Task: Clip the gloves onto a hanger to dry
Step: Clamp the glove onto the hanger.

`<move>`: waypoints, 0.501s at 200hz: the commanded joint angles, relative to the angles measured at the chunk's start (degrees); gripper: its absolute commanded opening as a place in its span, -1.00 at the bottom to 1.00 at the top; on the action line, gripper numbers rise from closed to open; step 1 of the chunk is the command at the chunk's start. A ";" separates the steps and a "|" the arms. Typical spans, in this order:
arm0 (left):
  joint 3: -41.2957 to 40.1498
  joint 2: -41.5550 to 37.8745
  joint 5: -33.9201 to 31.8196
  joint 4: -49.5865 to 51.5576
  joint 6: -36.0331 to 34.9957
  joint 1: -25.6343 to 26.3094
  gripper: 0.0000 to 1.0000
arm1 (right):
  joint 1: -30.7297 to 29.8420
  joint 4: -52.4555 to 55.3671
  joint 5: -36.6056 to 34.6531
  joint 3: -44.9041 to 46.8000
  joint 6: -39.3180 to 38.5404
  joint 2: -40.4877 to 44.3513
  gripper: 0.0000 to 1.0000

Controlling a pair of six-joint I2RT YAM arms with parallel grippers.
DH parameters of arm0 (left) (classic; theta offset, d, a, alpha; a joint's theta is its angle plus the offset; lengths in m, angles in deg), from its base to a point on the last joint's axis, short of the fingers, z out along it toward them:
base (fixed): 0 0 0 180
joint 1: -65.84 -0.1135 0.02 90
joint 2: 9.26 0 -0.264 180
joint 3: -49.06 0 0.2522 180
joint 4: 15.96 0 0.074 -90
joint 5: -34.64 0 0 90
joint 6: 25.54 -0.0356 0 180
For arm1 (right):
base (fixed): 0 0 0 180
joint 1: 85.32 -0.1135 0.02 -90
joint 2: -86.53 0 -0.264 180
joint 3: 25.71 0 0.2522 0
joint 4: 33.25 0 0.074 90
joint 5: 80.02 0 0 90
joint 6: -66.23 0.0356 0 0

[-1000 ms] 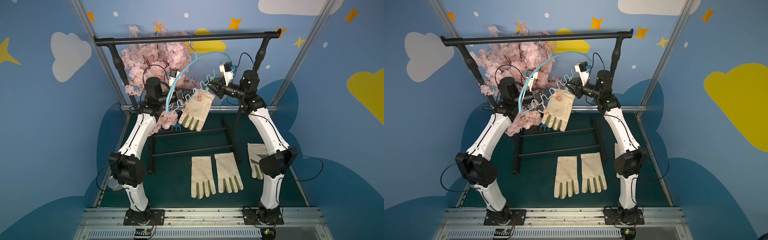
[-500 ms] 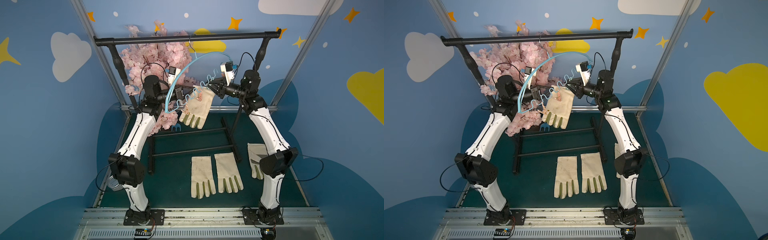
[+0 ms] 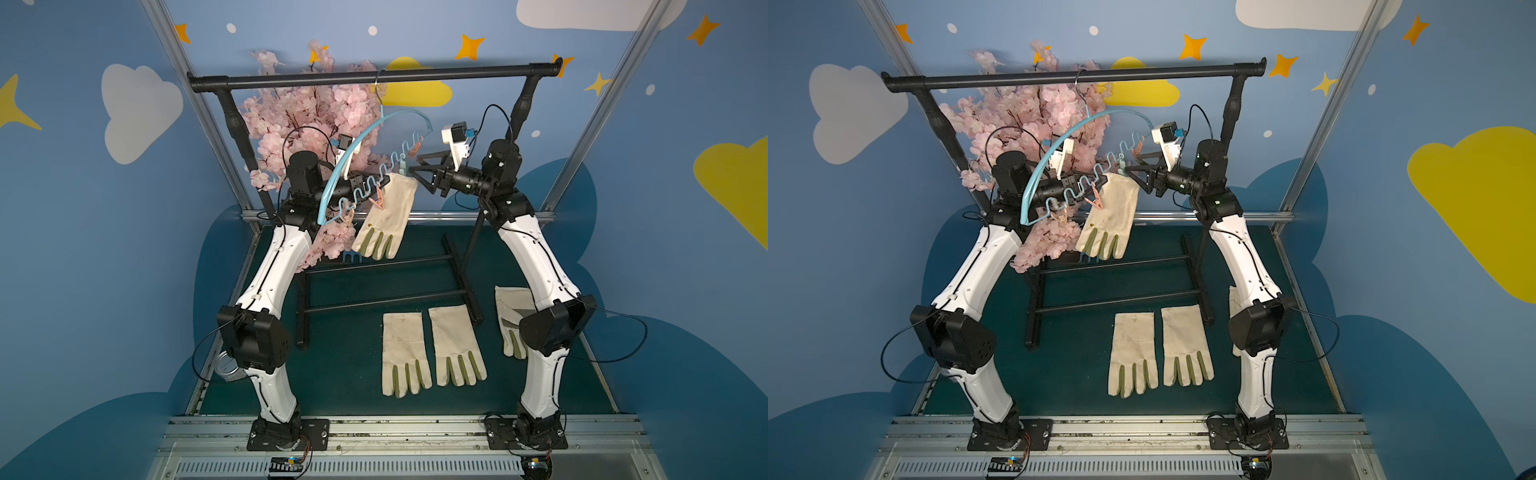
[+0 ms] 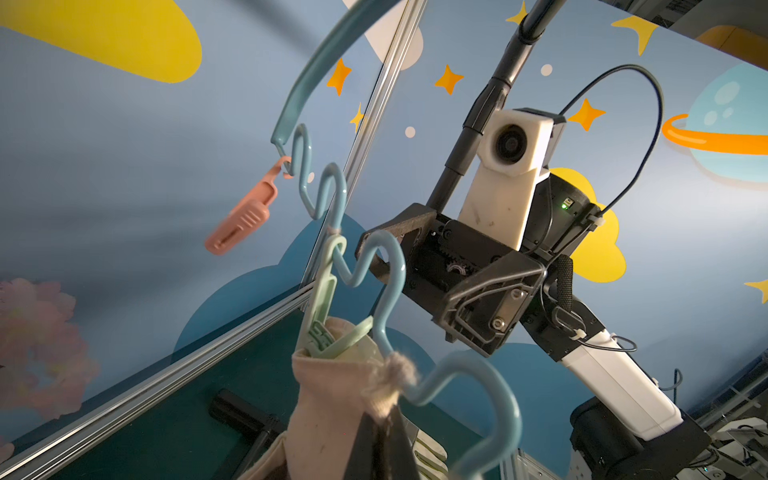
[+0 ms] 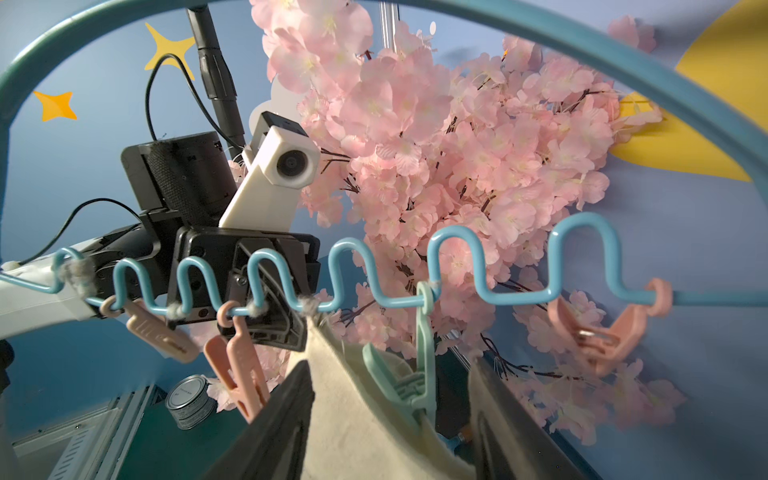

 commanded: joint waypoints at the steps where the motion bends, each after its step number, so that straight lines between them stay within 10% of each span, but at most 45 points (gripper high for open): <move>1: -1.68 -0.17 0.48 0.43 -1.97 -0.35 -0.94 | 0.19 -1.19 -0.45 0.85 -0.35 1.01 0.21; 62: -7.07 -2.15 -1.53 1.34 -4.26 -0.68 -0.93 | 0.18 -1.05 -1.57 1.84 -1.26 1.83 0.17; 82: -7.09 -2.16 -1.71 1.43 -4.52 -0.79 -0.28 | 0.18 -1.26 -1.83 1.83 -1.05 1.73 0.27; 100: -6.67 -2.29 -1.64 1.85 -4.69 -0.79 -0.11 | 0.18 -1.21 -2.00 1.99 -1.03 1.90 0.29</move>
